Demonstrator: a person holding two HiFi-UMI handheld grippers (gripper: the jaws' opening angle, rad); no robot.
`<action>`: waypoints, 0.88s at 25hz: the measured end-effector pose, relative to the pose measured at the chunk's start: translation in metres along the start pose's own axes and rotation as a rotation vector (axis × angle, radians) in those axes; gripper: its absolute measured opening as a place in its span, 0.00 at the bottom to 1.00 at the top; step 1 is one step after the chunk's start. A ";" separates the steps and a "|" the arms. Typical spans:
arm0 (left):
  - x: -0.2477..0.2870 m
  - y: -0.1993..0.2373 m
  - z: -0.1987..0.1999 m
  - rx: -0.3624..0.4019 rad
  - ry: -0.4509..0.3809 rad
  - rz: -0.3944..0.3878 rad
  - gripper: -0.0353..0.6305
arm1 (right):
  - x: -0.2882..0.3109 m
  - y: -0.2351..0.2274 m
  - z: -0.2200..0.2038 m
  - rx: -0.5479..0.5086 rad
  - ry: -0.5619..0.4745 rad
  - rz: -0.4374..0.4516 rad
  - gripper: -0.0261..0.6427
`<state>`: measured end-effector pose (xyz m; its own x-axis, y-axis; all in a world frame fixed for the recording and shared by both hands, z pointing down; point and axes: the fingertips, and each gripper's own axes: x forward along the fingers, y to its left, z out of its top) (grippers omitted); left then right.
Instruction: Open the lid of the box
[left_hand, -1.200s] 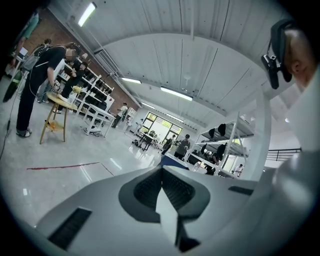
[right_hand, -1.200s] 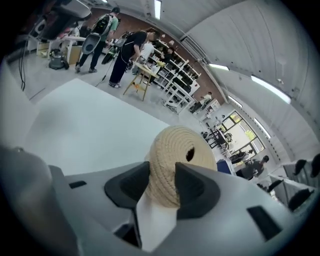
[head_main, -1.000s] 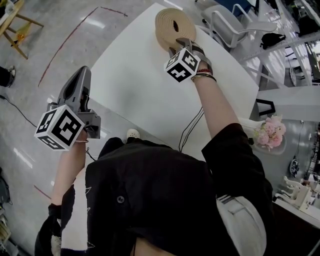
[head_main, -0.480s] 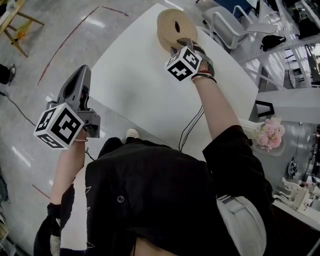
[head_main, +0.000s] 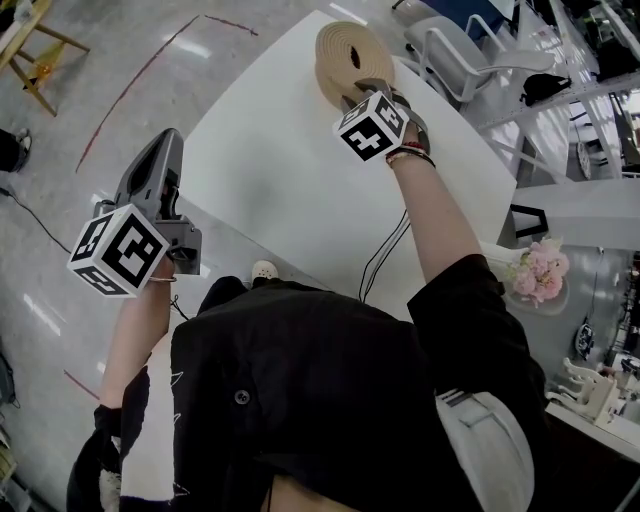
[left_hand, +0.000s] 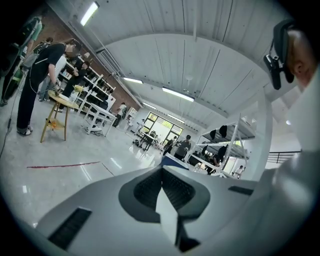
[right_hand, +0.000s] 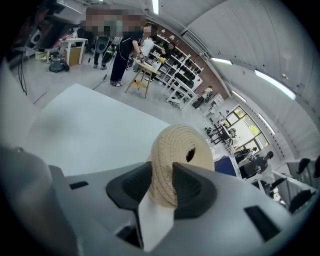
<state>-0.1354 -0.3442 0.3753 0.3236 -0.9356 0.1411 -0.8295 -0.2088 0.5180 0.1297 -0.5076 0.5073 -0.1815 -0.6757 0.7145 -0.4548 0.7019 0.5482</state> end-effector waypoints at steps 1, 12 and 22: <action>0.001 0.000 0.000 0.000 0.000 0.000 0.07 | -0.001 -0.001 0.000 0.005 -0.002 0.000 0.24; -0.004 -0.008 0.019 0.021 -0.036 0.006 0.07 | -0.017 -0.013 0.015 0.128 -0.076 -0.002 0.23; -0.004 -0.012 0.031 0.021 -0.077 0.009 0.07 | -0.026 -0.016 0.026 0.219 -0.123 0.010 0.20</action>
<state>-0.1410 -0.3470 0.3428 0.2808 -0.9564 0.0798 -0.8416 -0.2055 0.4995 0.1191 -0.5068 0.4684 -0.2856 -0.7008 0.6537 -0.6285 0.6519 0.4243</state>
